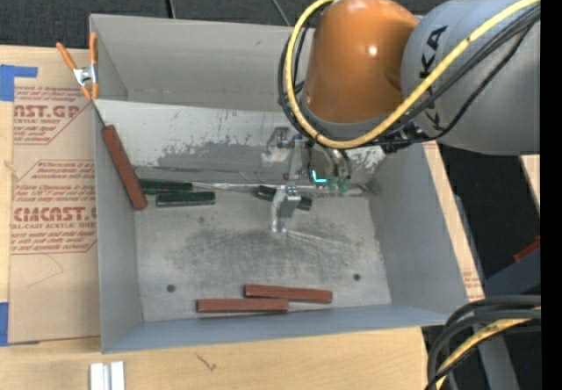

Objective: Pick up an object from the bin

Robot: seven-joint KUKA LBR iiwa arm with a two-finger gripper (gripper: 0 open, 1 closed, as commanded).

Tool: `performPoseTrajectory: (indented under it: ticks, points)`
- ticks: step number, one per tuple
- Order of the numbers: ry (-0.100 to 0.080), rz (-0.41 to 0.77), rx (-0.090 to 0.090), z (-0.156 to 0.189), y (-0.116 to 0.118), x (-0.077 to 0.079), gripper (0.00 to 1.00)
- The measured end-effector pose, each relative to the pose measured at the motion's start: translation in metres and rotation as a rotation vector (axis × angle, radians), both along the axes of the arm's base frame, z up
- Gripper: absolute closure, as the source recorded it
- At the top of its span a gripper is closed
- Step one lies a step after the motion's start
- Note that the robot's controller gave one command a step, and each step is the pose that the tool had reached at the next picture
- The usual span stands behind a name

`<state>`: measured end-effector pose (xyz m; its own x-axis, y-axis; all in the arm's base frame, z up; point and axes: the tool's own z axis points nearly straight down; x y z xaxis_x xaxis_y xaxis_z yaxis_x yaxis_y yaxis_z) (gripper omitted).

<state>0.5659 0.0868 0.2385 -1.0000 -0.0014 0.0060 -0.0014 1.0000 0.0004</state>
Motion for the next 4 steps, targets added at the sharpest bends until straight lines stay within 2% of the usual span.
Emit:
performPoseTrajectory:
  ticks: [1, 2, 3, 4]
  points:
    - [-0.008, -0.001, 0.001, 0.004, 0.0, 0.002, 0.0]
    - [-0.012, -0.063, 0.002, -0.031, -0.041, 0.007, 0.0]
    - [-0.013, -0.059, -0.001, -0.096, -0.065, 0.02, 0.0]
    - [-0.034, -0.054, 0.003, -0.157, -0.074, 0.02, 0.0]
